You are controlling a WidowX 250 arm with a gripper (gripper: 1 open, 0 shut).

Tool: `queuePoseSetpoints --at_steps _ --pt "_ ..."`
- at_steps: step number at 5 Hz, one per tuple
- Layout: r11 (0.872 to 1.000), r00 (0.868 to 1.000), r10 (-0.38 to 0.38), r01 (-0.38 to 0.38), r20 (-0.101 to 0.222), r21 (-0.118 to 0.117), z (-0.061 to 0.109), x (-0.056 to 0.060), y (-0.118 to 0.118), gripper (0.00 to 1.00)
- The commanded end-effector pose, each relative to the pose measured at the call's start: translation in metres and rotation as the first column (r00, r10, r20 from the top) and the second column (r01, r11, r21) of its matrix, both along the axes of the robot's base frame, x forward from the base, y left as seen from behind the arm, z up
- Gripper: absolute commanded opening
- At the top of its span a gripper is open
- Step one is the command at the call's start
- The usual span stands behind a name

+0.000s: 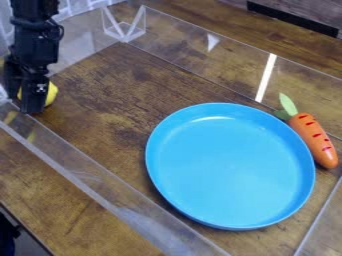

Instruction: Put the lemon on the blue tray

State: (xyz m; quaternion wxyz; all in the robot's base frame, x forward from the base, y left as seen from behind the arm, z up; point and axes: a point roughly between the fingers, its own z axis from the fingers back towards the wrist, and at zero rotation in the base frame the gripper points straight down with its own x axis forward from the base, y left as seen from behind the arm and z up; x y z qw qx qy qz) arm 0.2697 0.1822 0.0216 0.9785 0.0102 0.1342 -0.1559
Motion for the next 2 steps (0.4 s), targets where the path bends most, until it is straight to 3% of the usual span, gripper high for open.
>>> queuePoseSetpoints --at_steps 1,2 --pt "0.999 0.998 -0.026 0.025 0.052 0.026 0.0087 0.0087 0.0138 1.0" --pt "0.998 0.997 -0.054 0.053 0.05 0.017 0.007 0.0122 0.0098 1.0"
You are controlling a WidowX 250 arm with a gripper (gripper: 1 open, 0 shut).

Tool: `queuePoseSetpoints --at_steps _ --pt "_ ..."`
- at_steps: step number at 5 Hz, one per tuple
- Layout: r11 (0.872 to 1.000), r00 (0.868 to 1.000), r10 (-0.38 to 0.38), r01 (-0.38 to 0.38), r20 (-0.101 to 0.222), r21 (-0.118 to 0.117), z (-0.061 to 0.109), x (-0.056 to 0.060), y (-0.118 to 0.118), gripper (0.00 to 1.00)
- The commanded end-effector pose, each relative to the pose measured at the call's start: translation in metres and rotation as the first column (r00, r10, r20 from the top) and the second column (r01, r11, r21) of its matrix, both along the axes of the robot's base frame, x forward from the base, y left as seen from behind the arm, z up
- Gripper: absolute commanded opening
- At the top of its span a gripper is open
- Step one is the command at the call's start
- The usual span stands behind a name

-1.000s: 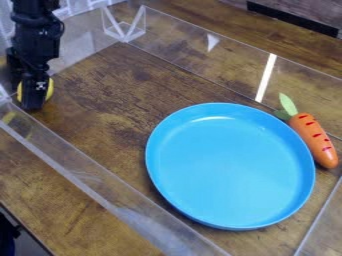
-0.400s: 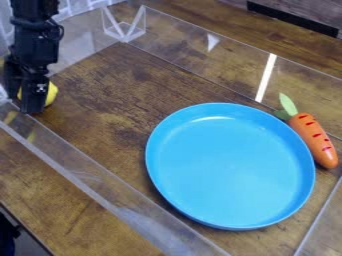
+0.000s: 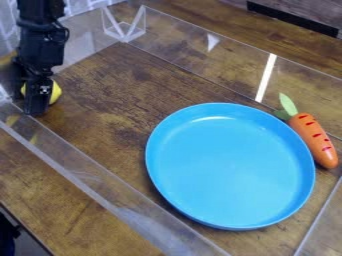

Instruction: Put the lemon on the blue tray

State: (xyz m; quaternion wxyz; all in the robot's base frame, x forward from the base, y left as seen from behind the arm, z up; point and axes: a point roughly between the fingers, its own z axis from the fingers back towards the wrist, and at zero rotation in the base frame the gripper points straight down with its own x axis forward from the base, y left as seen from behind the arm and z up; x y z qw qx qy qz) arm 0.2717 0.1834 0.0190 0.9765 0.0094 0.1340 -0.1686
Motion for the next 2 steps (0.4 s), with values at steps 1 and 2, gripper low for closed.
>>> queuePoseSetpoints --at_steps 1,2 --pt "1.0 0.999 0.006 -0.006 0.05 0.012 0.0091 0.0127 0.0086 1.0" --pt "1.0 0.999 0.001 -0.001 0.045 0.014 0.0084 0.0115 0.0014 0.0"
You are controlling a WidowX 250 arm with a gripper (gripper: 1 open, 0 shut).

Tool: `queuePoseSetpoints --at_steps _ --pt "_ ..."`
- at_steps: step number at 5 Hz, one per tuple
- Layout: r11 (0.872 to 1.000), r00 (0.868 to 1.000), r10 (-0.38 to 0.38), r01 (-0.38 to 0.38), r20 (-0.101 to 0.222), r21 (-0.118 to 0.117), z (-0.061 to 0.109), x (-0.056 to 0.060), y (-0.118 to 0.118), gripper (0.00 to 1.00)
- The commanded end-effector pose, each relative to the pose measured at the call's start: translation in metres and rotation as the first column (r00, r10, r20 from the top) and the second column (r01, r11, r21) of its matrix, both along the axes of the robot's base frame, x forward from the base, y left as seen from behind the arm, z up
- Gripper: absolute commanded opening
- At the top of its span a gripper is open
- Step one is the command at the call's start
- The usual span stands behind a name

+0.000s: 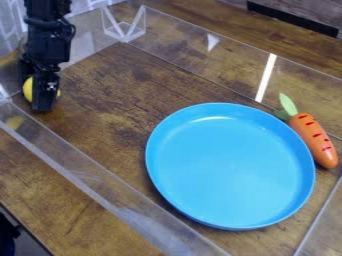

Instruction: Put the lemon on the blue tray

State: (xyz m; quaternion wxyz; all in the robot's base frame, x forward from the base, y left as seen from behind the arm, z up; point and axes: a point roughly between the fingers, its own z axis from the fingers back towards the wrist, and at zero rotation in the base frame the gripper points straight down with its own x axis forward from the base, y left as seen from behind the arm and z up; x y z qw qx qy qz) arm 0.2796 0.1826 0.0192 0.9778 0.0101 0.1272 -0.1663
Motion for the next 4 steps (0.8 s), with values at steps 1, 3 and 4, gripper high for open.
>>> queuePoseSetpoints --at_steps 1,3,4 --pt "1.0 1.0 0.009 -0.009 0.026 0.019 0.014 0.01 -0.004 0.0" --pt "1.0 1.0 -0.014 0.014 0.016 0.026 0.021 0.019 -0.015 0.0" --pt "0.998 0.999 -0.051 0.051 0.013 0.028 0.02 0.02 -0.019 0.0"
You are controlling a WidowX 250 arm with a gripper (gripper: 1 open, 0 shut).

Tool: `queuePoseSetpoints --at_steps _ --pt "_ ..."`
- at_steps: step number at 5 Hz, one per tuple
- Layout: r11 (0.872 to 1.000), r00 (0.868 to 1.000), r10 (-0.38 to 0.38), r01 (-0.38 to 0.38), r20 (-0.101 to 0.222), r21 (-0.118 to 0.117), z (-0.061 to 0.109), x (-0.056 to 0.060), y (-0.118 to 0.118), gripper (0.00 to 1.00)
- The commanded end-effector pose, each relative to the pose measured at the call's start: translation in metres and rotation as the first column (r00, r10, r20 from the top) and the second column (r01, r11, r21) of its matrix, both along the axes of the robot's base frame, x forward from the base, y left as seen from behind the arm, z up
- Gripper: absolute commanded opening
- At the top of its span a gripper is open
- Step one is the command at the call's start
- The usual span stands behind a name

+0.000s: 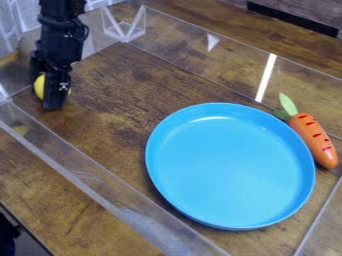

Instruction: Put the lemon on the blue tray

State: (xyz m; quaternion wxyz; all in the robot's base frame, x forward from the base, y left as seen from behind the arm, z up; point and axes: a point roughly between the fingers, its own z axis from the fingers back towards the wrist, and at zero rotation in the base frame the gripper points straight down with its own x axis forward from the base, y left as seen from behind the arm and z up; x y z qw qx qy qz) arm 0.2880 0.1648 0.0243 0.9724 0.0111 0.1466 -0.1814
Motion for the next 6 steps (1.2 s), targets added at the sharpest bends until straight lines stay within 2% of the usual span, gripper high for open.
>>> queuePoseSetpoints --at_steps 1,3,5,6 --pt "0.999 0.998 -0.037 0.036 0.05 0.023 0.019 0.014 -0.007 0.0" --pt "0.997 0.996 -0.076 0.074 0.043 0.031 0.034 0.018 -0.019 0.0" --pt "0.998 0.998 -0.057 0.056 0.038 0.031 0.056 0.019 -0.012 0.0" --pt "1.0 0.999 -0.007 0.006 0.036 0.028 0.061 0.021 -0.008 0.0"
